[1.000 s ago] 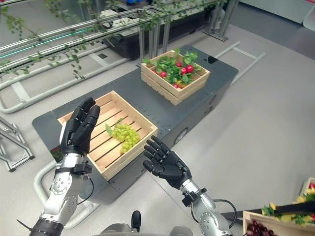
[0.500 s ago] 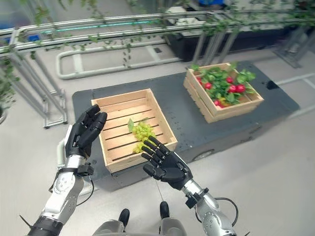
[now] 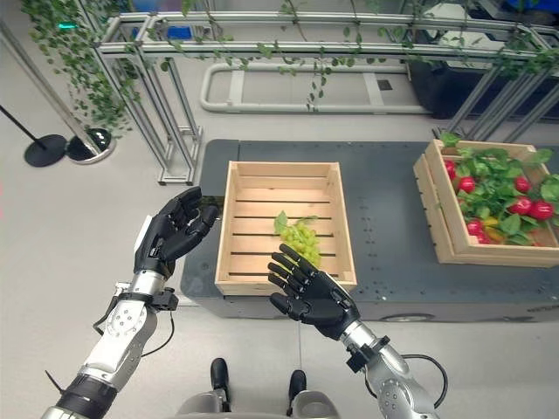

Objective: Pick up the fruits from the basket on one side to the basket on the other side

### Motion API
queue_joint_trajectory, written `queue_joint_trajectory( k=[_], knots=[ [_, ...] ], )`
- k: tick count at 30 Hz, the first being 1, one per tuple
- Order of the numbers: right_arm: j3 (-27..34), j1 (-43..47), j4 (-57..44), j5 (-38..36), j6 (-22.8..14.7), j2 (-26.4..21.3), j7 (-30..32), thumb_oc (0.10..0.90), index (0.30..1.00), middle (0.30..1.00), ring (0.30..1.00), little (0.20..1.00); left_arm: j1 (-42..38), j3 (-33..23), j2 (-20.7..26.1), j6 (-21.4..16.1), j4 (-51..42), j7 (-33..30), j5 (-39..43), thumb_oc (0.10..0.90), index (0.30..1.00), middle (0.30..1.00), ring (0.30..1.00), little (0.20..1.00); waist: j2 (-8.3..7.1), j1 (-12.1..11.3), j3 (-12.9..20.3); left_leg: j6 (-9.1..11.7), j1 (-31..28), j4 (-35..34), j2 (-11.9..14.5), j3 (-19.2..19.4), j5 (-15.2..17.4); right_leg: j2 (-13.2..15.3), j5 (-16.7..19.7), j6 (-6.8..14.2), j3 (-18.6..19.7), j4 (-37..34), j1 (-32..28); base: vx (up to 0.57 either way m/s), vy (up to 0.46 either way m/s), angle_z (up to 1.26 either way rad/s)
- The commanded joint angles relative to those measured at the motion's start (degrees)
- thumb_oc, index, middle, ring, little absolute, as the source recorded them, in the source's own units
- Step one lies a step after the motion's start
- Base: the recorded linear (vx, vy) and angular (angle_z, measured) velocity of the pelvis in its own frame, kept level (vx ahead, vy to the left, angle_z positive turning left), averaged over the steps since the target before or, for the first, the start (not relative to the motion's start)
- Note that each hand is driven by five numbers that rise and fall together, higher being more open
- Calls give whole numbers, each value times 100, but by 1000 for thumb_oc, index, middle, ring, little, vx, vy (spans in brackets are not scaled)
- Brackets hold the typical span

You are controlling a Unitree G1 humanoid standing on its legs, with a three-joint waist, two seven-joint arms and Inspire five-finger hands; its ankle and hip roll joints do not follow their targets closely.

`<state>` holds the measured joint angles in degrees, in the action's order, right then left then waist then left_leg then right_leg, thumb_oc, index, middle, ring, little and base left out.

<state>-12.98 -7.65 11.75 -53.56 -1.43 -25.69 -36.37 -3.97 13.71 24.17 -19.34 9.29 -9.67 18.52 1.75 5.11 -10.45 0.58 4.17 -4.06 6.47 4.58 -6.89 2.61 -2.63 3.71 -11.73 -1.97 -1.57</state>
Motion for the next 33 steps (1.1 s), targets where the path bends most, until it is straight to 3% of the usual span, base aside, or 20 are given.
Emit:
queue_joint_trajectory(
  k=[1, 4, 8, 16, 22, 29, 32, 33],
  knots=[
    [-313, 352, -8, 379, -58, -246, -873, 800, 900, 900, 900, 900, -786, -61, 442, -816, -12, -331, -598, 800, 900, 900, 900, 900, -406, -199, 285, 322, -81, -94, -192, -767, 234, 224, 466, 174, 578, -20, 321, 71, 237, -38],
    [-549, 267, 308, 746, 236, -466, -1046, 800, 900, 900, 900, 900, -651, -113, 666, -681, -1, -250, -975, 800, 900, 900, 900, 900, -539, -392, 258, 254, -265, -94, -278, -632, 400, 529, 613, 379, 428, -38, 231, 131, 195, -59],
    [-648, 127, 402, 988, 322, -498, -915, 800, 900, 900, 900, 900, -504, -228, 823, -681, 32, -317, -1242, 800, 900, 900, 900, 900, -611, -420, 301, 185, -430, -93, -305, -408, 508, 714, 756, 519, 483, -107, 218, 99, 74, -31],
    [-730, -120, 496, 1502, 586, -408, -1114, 800, 900, 900, 900, 900, -571, -196, 1126, -763, 220, -879, -2149, 800, 900, 900, 900, 900, -599, -187, 344, 150, -626, -50, -178, -66, 631, 640, 766, 534, 746, -188, 231, 81, -47, -26],
    [-967, 26, 767, 1599, 600, -774, -974, 800, 900, 900, 900, 900, -1265, 409, 1625, -622, 500, -1589, -3175, 800, 900, 900, 900, 900, -596, 12, 102, 207, -514, -38, -33, 58, 582, 458, 700, 482, 910, -72, 466, -10, -113, -17],
    [-1352, 649, 765, 1103, 163, -953, -393, 800, 900, 900, 900, 900, -2935, 1720, 2096, -51, 1321, -3240, -4201, 800, 900, 900, 900, 900, -503, 328, -740, 277, 450, 549, 41, 16, 460, 222, 542, 291, 1180, 636, 1408, -146, -64, -14],
    [-1415, 784, 769, 1051, 112, -954, -237, 800, 900, 900, 900, 900, -3315, 1995, 2122, 82, 1566, -3379, -4347, 800, 900, 900, 900, 900, -497, 391, -889, 300, 717, 715, 34, -1, 443, 188, 537, 251, 1217, 743, 1624, -127, -30, -5],
    [-1468, 913, 847, 872, -49, -932, -21, 800, 900, 900, 900, 900, -3660, 2216, 2082, 301, 1840, -3461, -4528, 800, 900, 900, 900, 900, -482, 463, -1037, 318, 944, 865, 30, -7, 426, 145, 528, 204, 1247, 868, 1832, -84, -16, -10]
  ],
)
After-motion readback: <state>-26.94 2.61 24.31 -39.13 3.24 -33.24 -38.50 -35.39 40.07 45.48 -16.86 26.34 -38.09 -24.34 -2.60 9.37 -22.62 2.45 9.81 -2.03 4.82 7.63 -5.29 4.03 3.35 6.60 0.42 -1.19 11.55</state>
